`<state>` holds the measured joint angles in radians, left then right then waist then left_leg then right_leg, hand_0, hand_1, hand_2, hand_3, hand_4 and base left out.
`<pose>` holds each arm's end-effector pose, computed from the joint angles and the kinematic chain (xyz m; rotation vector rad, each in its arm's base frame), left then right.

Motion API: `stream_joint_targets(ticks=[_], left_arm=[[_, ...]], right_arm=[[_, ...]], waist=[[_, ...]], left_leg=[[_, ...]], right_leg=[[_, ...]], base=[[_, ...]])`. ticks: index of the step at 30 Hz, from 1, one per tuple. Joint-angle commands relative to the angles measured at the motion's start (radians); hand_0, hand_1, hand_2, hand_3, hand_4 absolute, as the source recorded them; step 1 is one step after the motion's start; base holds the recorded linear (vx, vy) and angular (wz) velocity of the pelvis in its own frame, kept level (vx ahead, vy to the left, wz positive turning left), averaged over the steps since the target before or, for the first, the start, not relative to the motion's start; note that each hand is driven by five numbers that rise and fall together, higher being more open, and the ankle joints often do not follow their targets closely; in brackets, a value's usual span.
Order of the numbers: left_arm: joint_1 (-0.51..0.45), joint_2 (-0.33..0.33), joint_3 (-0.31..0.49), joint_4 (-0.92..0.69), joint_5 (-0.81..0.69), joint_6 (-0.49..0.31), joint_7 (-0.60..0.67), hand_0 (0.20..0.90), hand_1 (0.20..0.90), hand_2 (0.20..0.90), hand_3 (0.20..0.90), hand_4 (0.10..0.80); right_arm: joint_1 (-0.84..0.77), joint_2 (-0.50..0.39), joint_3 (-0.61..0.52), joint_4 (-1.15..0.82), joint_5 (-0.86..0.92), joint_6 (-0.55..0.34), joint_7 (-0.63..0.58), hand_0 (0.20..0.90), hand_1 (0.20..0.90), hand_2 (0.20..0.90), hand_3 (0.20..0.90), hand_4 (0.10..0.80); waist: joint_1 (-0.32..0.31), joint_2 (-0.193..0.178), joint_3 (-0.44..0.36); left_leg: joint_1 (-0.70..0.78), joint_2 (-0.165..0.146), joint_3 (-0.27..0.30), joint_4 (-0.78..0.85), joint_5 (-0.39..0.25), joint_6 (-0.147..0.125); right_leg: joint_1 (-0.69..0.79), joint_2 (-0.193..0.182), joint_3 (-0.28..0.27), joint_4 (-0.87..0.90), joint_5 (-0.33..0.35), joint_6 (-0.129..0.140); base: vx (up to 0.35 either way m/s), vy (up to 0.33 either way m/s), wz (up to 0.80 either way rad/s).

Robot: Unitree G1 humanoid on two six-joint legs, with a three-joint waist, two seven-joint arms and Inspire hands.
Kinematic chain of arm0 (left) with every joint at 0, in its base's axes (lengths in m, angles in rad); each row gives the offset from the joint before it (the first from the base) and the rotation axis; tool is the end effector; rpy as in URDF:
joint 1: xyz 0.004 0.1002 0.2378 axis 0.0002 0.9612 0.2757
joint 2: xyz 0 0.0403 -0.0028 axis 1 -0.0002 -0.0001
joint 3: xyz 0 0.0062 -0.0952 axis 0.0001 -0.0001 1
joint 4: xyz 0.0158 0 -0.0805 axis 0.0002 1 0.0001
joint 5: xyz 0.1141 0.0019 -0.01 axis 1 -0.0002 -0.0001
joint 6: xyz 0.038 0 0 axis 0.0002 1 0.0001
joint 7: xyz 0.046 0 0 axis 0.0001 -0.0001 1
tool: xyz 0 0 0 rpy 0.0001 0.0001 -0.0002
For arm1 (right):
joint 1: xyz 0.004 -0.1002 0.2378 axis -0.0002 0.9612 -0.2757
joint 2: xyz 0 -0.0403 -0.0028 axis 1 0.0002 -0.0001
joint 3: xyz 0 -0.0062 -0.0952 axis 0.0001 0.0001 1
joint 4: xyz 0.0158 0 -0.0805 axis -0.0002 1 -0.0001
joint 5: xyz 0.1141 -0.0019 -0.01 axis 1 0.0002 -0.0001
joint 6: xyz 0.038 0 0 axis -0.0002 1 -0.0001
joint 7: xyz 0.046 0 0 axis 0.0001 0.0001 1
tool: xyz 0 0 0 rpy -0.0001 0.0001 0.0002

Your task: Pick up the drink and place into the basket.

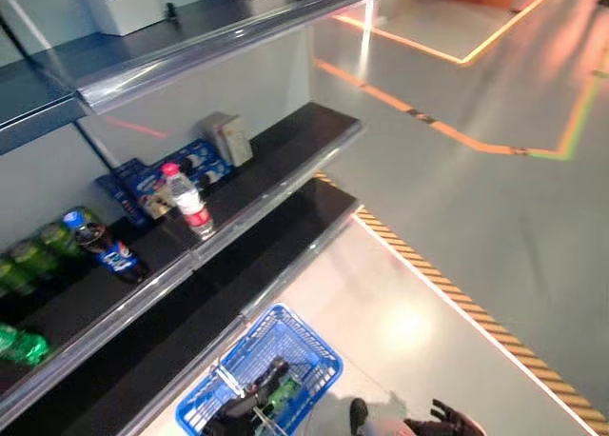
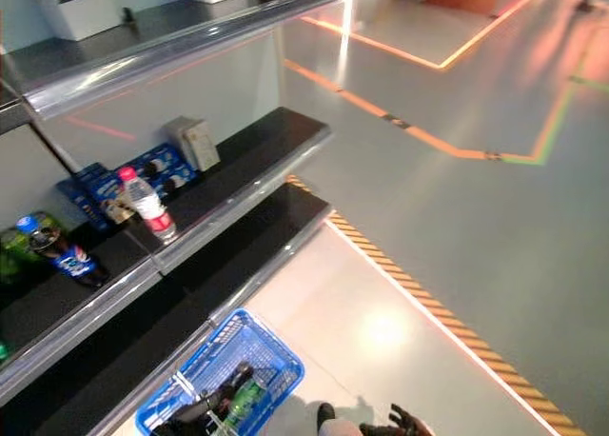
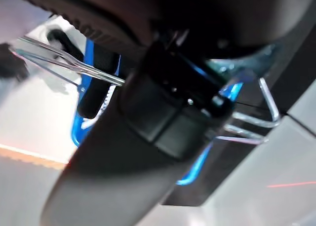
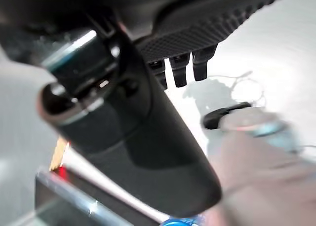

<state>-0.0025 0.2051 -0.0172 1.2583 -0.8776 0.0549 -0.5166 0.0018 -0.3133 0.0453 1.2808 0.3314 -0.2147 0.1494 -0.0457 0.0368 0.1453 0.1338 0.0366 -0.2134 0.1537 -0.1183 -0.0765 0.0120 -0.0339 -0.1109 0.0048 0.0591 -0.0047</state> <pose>0.0706 0.2203 -0.1238 -0.8493 0.9467 0.1883 0.0749 -0.2606 -0.1096 0.0238 1.0138 -0.2218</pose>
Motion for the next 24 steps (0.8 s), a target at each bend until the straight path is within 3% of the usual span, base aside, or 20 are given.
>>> stream_joint_targets(ticks=[1, 2, 4, 5, 7, 8, 10, 11, 12, 14, 17, 22, 24], left_arm=[[0.037, 0.055, 0.007, -0.134, 0.014, 0.024, -0.149, 0.300, 0.300, 0.300, 0.200, 0.100], [0.029, 0.058, 0.001, -0.166, 0.012, 0.047, -0.136, 0.300, 0.300, 0.300, 0.200, 0.100], [0.017, 0.061, -0.006, -0.211, 0.010, 0.077, -0.115, 0.300, 0.300, 0.300, 0.200, 0.100], [0.017, 0.061, -0.006, -0.211, 0.010, 0.077, -0.115, 0.300, 0.300, 0.300, 0.200, 0.100], [0.003, 0.055, -0.012, -0.243, 0.004, 0.091, -0.091, 0.300, 0.300, 0.300, 0.200, 0.100], [0.000, 0.054, -0.010, -0.243, -0.003, 0.087, -0.087, 0.300, 0.300, 0.300, 0.200, 0.100], [-0.020, 0.056, 0.000, -0.244, -0.012, 0.098, -0.077, 0.300, 0.300, 0.300, 0.200, 0.100], [-0.027, 0.055, -0.004, -0.238, -0.014, 0.096, -0.075, 0.300, 0.300, 0.300, 0.200, 0.100], [-0.029, 0.055, -0.006, -0.236, -0.018, 0.094, -0.073, 0.300, 0.300, 0.300, 0.200, 0.100], [-0.038, 0.048, -0.010, -0.225, -0.026, 0.089, -0.064, 0.300, 0.300, 0.300, 0.200, 0.100], [-0.030, 0.037, -0.005, -0.204, -0.048, 0.071, -0.060, 0.300, 0.300, 0.300, 0.200, 0.100], [-0.012, 0.039, 0.014, -0.170, -0.048, 0.051, -0.080, 0.300, 0.300, 0.300, 0.200, 0.100], [-0.003, 0.049, 0.023, -0.149, -0.036, 0.051, -0.080, 0.300, 0.300, 0.300, 0.200, 0.100]], right_arm=[[-0.031, -0.037, -0.004, -0.057, 0.051, -0.038, -0.006, 0.900, 0.900, 0.900, 0.900, 0.800], [-0.029, -0.042, -0.012, -0.062, 0.056, -0.034, -0.003, 0.900, 0.900, 0.900, 0.900, 0.800], [-0.028, -0.045, -0.024, -0.065, 0.053, -0.028, -0.005, 0.900, 0.900, 0.900, 0.900, 0.800], [-0.028, -0.045, -0.024, -0.065, 0.053, -0.028, -0.005, 0.900, 0.900, 0.900, 0.900, 0.800], [-0.039, -0.046, -0.031, -0.059, 0.043, -0.025, -0.008, 0.900, 0.900, 0.900, 0.900, 0.800], [-0.045, -0.047, -0.030, -0.054, 0.032, -0.027, -0.004, 0.900, 0.900, 0.900, 0.900, 0.800], [-0.044, -0.046, -0.021, -0.050, 0.013, -0.036, -0.003, 0.900, 0.900, 0.900, 0.900, 0.800], [-0.043, -0.043, -0.016, -0.049, 0.018, -0.038, -0.009, 0.900, 0.900, 0.900, 0.900, 0.800], [-0.044, -0.042, -0.014, -0.049, 0.016, -0.037, -0.009, 0.900, 0.900, 0.900, 0.900, 0.800], [-0.052, -0.038, -0.005, -0.050, 0.003, -0.031, -0.016, 0.900, 0.900, 0.900, 0.900, 0.800], [-0.059, -0.042, -0.002, -0.048, -0.018, -0.014, -0.017, 0.900, 0.900, 0.900, 0.900, 0.800], [-0.057, -0.040, 0.005, -0.046, -0.037, -0.016, 0.005, 0.900, 0.900, 0.900, 0.900, 0.800], [-0.053, -0.030, -0.003, -0.039, -0.037, -0.016, 0.014, 0.900, 0.900, 0.900, 0.900, 0.800]], waist=[[0.039, -0.025, -0.044], [0.048, -0.038, -0.032], [0.058, -0.050, -0.016], [0.058, -0.050, -0.016], [0.074, -0.053, -0.002], [0.073, -0.045, -0.001], [0.058, -0.030, -0.005], [0.054, -0.029, -0.009], [0.054, -0.030, -0.005], [0.058, -0.031, -0.013], [0.084, -0.041, -0.022], [0.124, -0.058, -0.041], [0.137, -0.069, -0.055]], left_leg=[[-0.053, -0.085, 0.156, 0.194, 0.213, -0.008], [-0.122, -0.053, 0.224, 0.253, 0.205, -0.009], [-0.176, -0.006, 0.307, 0.251, 0.176, -0.009], [-0.176, -0.006, 0.307, 0.251, 0.176, -0.009], [-0.191, -0.024, 0.387, 0.143, 0.109, 0.004], [-0.183, -0.024, 0.427, 0.056, 0.112, 0.002], [-0.179, -0.014, 0.570, -0.135, 0.168, -0.012], [-0.174, -0.015, 0.595, -0.172, 0.178, -0.022], [-0.180, -0.011, 0.617, -0.178, 0.199, -0.014], [-0.187, -0.013, 0.642, -0.218, 0.223, -0.027], [-0.210, -0.033, 0.633, -0.225, 0.245, -0.025], [-0.199, -0.047, 0.644, -0.233, 0.221, 0.008], [-0.176, -0.069, 0.629, -0.241, 0.192, 0.041]], right_leg=[[-0.037, -0.017, -0.046, -0.021, 0.047, 0.073], [-0.010, -0.033, -0.082, -0.023, 0.026, 0.066], [0.027, -0.046, -0.134, -0.030, 0.001, 0.065], [0.027, -0.046, -0.135, -0.030, 0.001, 0.065], [0.063, -0.054, -0.180, -0.047, -0.015, 0.079], [0.072, -0.041, -0.188, -0.056, -0.020, 0.085], [0.102, -0.016, -0.220, -0.086, -0.028, 0.099], [0.121, -0.011, -0.223, -0.091, -0.044, 0.107], [0.117, -0.009, -0.232, -0.092, -0.035, 0.101], [0.141, 0.003, -0.239, -0.092, -0.059, 0.106], [0.164, 0.014, -0.248, -0.090, -0.064, 0.106], [0.194, 0.005, -0.290, -0.044, -0.103, 0.114], [0.178, -0.021, -0.295, 0.060, -0.082, 0.149]], base=[[0.135, -0.247, 0.34], [0.103, -0.247, 0.47], [0.060, -0.153, 0.84], [0.055, -0.069, 0.74], [0.084, -0.011, 0.58], [0.118, 0.081, 0.67], [0.177, 0.148, 0.59], [0.111, 0.101, 0.69], [0.050, 0.037, 0.73], [0.165, 0.119, 0.57], [0.183, 0.176, 0.17], [0.104, 0.126, 0.16], [0.115, 0.129, 0.42]])
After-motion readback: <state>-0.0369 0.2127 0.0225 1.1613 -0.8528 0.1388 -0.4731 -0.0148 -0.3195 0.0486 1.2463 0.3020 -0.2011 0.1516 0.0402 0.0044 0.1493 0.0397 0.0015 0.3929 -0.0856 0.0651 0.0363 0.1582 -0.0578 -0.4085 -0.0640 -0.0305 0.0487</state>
